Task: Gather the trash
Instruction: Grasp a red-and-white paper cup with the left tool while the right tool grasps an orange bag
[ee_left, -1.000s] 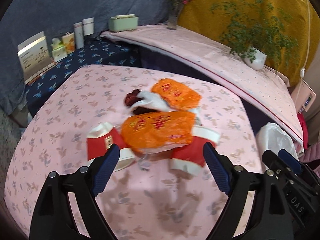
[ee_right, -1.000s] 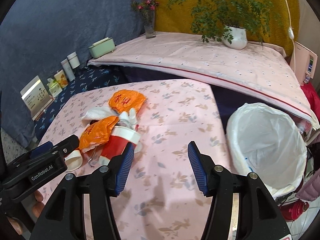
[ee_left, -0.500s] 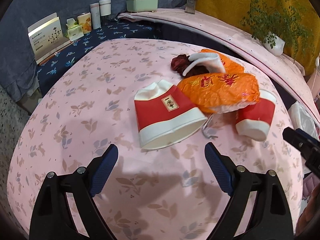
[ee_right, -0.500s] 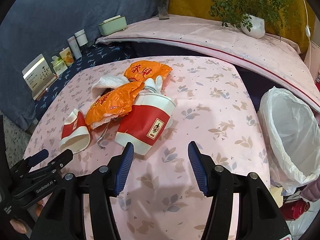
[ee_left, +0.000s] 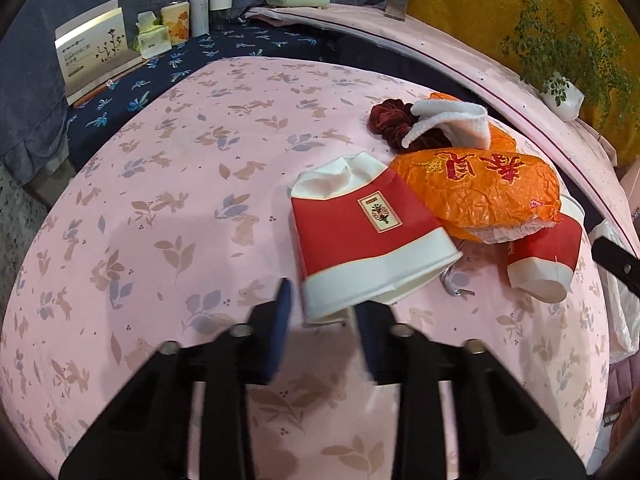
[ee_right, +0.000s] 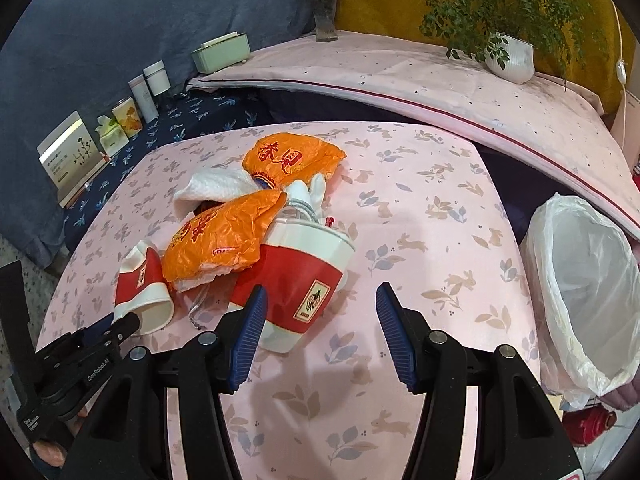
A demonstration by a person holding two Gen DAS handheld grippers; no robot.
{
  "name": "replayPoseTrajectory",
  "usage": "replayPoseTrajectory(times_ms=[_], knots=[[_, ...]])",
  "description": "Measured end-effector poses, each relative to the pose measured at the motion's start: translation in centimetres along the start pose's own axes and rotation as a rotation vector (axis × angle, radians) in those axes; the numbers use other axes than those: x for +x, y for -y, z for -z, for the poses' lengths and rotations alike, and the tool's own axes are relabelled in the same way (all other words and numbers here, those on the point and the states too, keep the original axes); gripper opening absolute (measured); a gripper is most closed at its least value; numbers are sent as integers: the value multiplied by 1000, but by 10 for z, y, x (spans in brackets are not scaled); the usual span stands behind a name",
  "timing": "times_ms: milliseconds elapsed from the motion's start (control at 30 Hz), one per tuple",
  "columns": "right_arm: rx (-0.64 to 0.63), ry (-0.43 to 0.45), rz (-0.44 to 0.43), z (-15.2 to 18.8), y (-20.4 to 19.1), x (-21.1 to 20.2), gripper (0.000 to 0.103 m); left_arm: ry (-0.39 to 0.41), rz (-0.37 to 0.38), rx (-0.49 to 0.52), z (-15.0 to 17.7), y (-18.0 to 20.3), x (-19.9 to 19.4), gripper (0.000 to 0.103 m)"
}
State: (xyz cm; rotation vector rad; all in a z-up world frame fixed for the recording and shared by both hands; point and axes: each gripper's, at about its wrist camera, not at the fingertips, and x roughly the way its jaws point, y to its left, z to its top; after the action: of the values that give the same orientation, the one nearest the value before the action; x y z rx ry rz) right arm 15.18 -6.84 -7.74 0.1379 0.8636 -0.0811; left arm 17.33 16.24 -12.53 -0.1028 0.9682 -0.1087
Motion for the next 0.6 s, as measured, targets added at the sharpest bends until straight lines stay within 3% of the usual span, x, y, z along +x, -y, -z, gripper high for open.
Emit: replayPoseTrajectory(times_ms=[233, 367, 600], knots=[[-76, -1, -47, -39, -4, 17, 60, 30, 5, -2, -8, 3, -11, 11], [-89, -59, -106, -54, -5, 37, 60, 41, 15, -11, -12, 5, -18, 9], [-117, -152, -170, -33, -2, 49, 60, 42, 23, -4, -12, 12, -22, 8]])
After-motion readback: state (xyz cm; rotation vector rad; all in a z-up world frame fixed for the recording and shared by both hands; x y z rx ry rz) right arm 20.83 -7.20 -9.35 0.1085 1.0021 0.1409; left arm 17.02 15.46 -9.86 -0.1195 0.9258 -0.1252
